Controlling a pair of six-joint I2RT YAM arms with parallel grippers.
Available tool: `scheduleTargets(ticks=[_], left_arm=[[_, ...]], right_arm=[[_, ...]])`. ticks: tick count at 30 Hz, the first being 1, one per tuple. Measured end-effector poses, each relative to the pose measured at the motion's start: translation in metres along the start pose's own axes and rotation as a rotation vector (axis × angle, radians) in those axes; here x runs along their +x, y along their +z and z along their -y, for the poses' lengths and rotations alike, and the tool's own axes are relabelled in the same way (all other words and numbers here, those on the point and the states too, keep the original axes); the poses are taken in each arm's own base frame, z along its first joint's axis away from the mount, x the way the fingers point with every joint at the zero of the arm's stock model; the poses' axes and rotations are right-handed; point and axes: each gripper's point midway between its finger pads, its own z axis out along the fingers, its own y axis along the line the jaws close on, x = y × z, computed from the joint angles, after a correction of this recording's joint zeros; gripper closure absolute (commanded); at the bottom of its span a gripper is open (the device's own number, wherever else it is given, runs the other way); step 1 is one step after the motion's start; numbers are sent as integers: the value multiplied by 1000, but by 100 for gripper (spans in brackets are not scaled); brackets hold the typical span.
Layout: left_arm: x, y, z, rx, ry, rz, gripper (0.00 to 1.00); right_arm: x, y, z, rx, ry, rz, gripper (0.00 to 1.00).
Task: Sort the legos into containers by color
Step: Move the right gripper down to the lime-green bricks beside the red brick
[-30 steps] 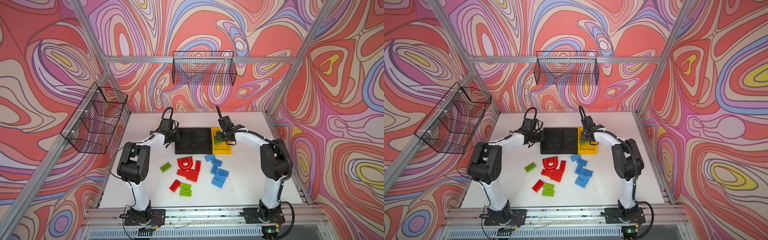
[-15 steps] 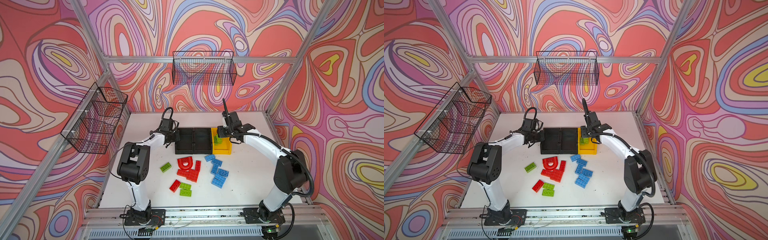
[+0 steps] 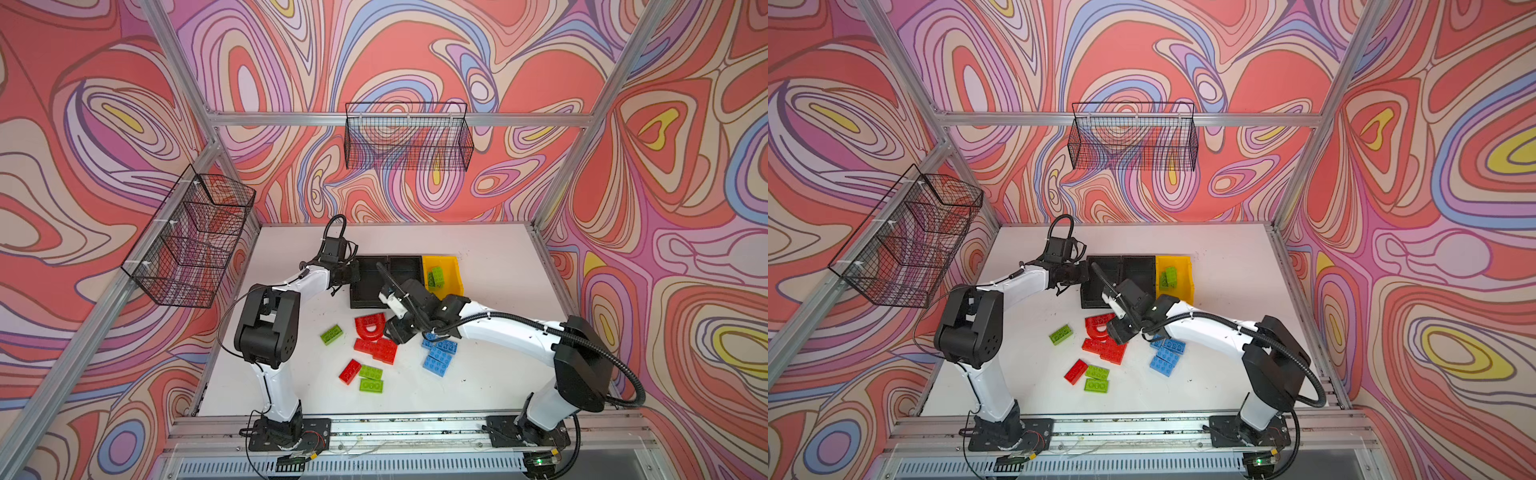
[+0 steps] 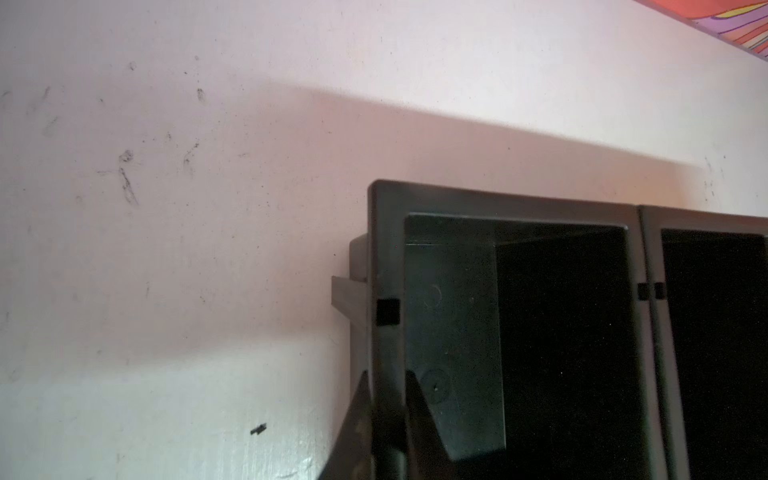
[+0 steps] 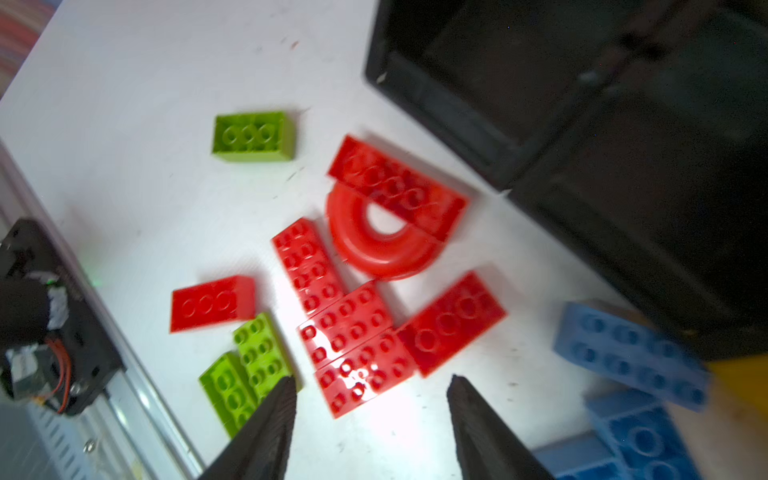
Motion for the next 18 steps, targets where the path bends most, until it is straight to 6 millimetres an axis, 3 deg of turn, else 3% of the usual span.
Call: scheduleTargets(ticks=[2, 7, 13, 18], left_arm=[[0, 0, 0, 0, 0, 0, 96], [0, 0, 0, 1, 0, 0, 96], [0, 0, 0, 1, 0, 0, 96], [0, 0, 0, 1, 0, 0, 96]], right_arm=[[15, 7, -24, -42, -59, -48, 39], [37, 21, -57, -87, -154, -119, 45], [55, 50, -67, -79, -210, -195, 47], [62, 60, -68, -64, -233, -219, 50]])
